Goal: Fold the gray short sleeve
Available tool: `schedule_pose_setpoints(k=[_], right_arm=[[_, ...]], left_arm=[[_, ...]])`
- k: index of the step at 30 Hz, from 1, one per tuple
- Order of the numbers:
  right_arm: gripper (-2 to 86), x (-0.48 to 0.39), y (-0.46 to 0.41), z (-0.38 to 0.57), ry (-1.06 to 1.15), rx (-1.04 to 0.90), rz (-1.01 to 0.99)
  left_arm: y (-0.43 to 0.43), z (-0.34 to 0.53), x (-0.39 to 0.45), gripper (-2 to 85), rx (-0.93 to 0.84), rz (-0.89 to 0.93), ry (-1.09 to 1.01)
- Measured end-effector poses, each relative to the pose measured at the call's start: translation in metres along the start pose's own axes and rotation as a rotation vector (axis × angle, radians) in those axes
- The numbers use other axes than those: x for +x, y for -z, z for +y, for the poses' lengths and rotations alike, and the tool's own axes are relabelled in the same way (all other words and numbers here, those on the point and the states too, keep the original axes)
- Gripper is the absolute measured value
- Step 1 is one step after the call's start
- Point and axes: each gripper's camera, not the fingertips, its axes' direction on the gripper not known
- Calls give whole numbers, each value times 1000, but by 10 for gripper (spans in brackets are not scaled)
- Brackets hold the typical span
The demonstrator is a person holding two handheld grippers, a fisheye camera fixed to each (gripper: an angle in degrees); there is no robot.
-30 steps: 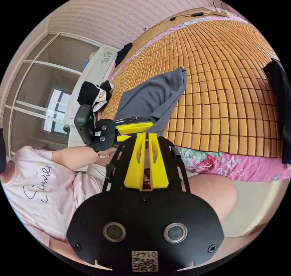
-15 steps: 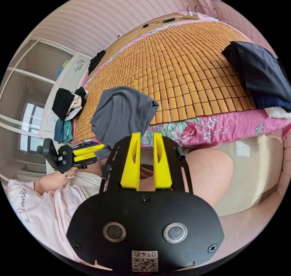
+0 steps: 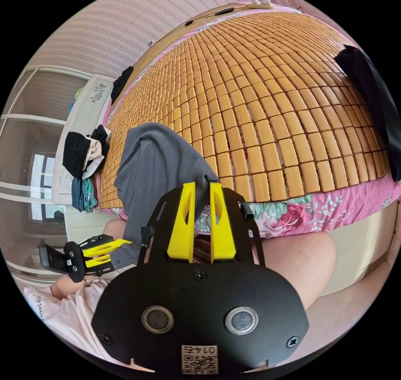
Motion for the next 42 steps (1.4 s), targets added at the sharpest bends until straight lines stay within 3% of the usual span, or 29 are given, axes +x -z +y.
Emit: schedule_pose_setpoints(k=[16, 20, 25, 30, 38, 42], right_arm=[[4, 39, 120, 6, 41, 241, 16], [4, 39, 154, 11, 33, 322, -20], [5, -2, 160, -17, 129, 300, -72], [6, -98, 110, -78, 313, 182, -67], [19, -202, -8, -153, 377, 48, 66], [52, -220, -30, -169, 432, -23, 126]], left_arm=[[49, -31, -24, 1, 182, 242, -166], [57, -36, -43, 1, 231, 299, -129], [70, -1, -97, -1, 309, 299, 7], [72, 61, -163, 0, 339, 218, 206], [16, 131, -274, 17, 277, 104, 574], [-18, 156, -312, 45, 139, 70, 692]])
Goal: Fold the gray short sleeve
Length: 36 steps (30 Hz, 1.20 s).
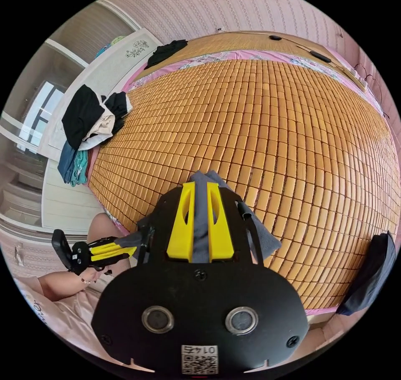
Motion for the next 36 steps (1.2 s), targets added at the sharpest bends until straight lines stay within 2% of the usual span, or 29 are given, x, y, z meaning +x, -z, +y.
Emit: schedule_pose_setpoints(k=[5, 12, 15, 21, 27, 33, 36], right_arm=[[61, -10, 6, -9, 100, -20, 120], [144, -33, -36, -37, 296, -196, 215], [134, -34, -50, -46, 307, -253, 185], [73, -20, -32, -44, 267, -273, 60], [63, -41, 62, 18, 530, -30, -25], [61, -62, 139, 98, 637, 89, -37], [61, -67, 161, 130, 649, 120, -6]], left_arm=[[4, 0, -33, 50, -38, -108, 24], [-10, -15, -41, 94, 0, 14, -6], [-31, -33, -32, 108, -19, 46, -26], [-68, -63, -6, 119, -72, -24, -125], [-80, -67, 16, 122, -56, -52, -265], [-83, -66, 33, 110, -44, -30, -312], [-76, -63, 52, 58, -19, -7, -377]])
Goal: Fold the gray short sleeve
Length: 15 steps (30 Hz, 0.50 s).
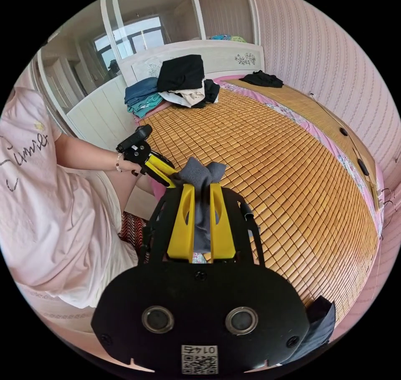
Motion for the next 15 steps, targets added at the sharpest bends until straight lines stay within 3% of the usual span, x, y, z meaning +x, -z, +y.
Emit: schedule_pose_setpoints(k=[10, 15], right_arm=[[62, -45, 96, 63, -46, 102, 110], [62, -55, 181, 135, -247, 218, 242]], left_arm=[[58, -40, 80, -6, 117, -11, -171], [106, -100, 141, -6, 177, 41, -297]])
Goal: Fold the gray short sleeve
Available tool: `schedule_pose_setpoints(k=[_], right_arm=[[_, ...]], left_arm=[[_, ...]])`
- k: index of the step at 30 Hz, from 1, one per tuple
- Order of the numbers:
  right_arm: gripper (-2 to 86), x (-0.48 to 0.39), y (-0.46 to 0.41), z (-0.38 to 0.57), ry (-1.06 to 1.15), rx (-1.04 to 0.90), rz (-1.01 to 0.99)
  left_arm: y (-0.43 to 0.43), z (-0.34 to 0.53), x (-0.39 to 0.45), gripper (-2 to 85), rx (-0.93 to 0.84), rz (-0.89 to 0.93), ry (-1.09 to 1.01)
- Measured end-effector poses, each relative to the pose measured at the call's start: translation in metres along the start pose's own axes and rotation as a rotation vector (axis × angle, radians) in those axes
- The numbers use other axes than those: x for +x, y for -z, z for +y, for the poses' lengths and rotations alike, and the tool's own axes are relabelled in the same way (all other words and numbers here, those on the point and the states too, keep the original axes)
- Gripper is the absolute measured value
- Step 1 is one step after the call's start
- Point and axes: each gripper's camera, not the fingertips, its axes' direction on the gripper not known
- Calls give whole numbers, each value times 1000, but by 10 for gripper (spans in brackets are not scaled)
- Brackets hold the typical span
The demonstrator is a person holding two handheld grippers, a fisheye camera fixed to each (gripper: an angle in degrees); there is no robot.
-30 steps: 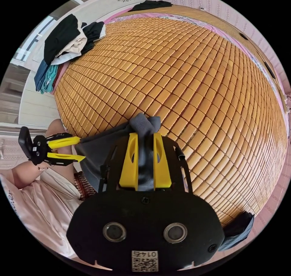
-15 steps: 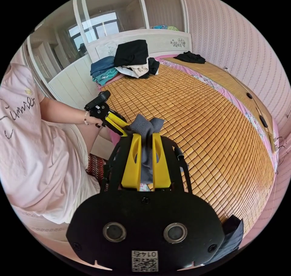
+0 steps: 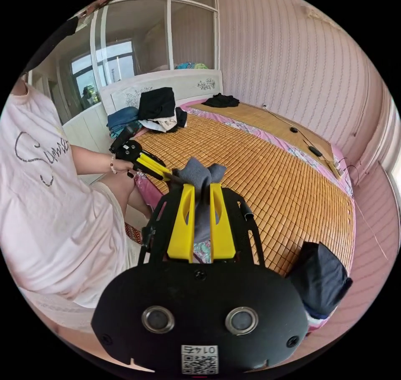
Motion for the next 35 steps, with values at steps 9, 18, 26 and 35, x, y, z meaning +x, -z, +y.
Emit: schedule_pose_setpoints(k=[9, 18, 26, 35], right_arm=[[64, 75, 171, 69, -318, 18, 370], [101, 347, 143, 82, -706, -324, 484], [108, 291, 115, 128, -771, -224, 477], [97, 81, 78, 141, -661, -252, 353]], left_arm=[[4, -216, 79, -8, 162, 292, -265], [-144, -455, 87, 32, 49, 199, -92], [-111, -366, 12, 45, -50, 142, -34], [77, -132, -35, 48, -4, -18, 202]])
